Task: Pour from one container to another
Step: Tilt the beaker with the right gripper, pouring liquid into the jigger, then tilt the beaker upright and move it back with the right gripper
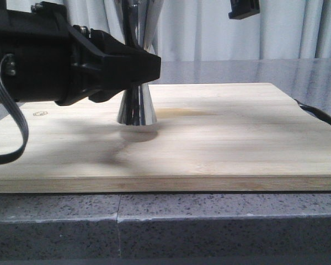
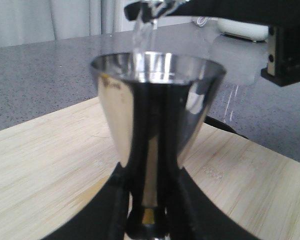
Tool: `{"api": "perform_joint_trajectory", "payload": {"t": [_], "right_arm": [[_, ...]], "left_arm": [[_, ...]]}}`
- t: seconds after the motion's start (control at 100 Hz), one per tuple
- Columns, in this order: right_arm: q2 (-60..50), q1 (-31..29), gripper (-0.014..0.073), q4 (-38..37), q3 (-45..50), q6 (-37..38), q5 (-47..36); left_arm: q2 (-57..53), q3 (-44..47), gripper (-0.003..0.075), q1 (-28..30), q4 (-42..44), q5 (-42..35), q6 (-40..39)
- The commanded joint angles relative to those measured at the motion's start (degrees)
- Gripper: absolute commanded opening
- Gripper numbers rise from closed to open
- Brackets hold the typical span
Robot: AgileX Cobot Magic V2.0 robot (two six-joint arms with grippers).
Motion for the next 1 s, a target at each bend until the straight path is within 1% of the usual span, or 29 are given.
{"api": "perform_joint_trajectory", "payload": {"t": [0.0,0.71,0.99], "right_arm": [[-2.2,0.0,0.0276,0.0,-2.1,-0.2,-0.4],[-2.2,0.0,0.0276,-4.3,-2.1,-0.2,-0.5],[-2.2,0.0,0.0276,-7.3,-2.1,-0.2,-0.6]], "left_arm": [[-2.1,-1.6,0.0060,0.0,-0.9,-5.0,-0.5],[-2.1,-1.6,0.0060,0.0,-0.9,-5.0,-0.5],[-2.1,-1.6,0.0060,0.0,-0.9,-5.0,-0.5]]}}
